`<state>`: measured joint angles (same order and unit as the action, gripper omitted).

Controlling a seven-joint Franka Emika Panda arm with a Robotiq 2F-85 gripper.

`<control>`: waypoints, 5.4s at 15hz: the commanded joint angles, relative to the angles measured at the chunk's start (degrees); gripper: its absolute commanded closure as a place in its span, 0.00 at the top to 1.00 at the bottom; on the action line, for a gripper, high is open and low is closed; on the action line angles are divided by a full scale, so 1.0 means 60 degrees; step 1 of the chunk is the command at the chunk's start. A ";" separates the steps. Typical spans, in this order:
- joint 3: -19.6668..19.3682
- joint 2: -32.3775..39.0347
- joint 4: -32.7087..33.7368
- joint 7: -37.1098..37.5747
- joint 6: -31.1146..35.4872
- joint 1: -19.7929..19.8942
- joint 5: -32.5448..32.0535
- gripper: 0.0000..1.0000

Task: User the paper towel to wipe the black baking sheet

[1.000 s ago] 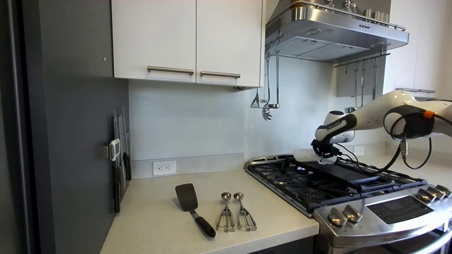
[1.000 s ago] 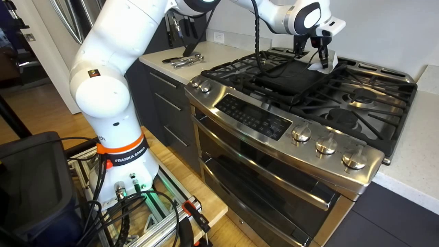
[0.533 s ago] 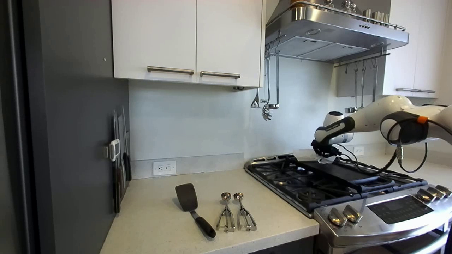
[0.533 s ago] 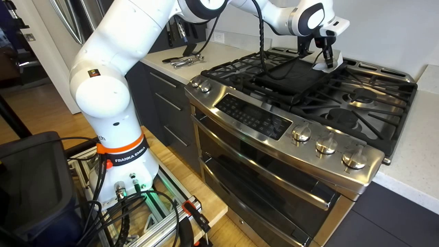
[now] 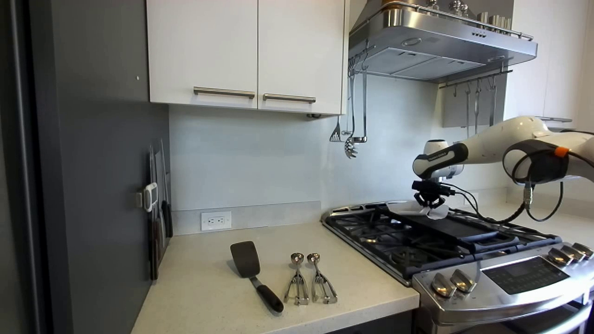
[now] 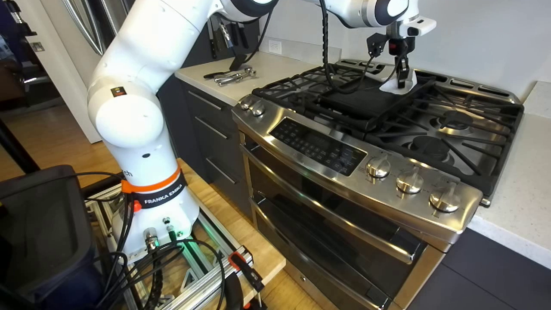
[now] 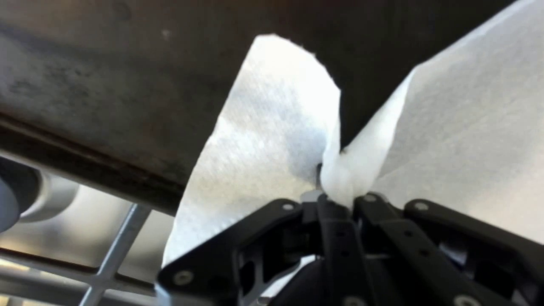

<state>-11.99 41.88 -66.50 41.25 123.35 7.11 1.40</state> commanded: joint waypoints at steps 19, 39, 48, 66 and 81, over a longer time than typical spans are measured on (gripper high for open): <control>-0.0146 -0.2995 -0.4709 -0.0026 0.0053 0.0471 0.1071 0.00; 0.0384 -0.3711 -0.5141 -0.2656 -0.2667 0.0390 0.1896 0.00; -0.0379 -0.3081 -0.4892 -0.1607 -0.0672 0.0269 0.0356 0.00; 0.0506 -0.3907 -0.5447 -0.2058 -0.2117 0.0109 0.1737 0.00; -0.0650 -0.4272 -0.6194 -0.1629 -0.1938 0.0407 -0.0608 0.00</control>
<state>-14.88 16.13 -101.59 28.95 108.18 9.30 1.48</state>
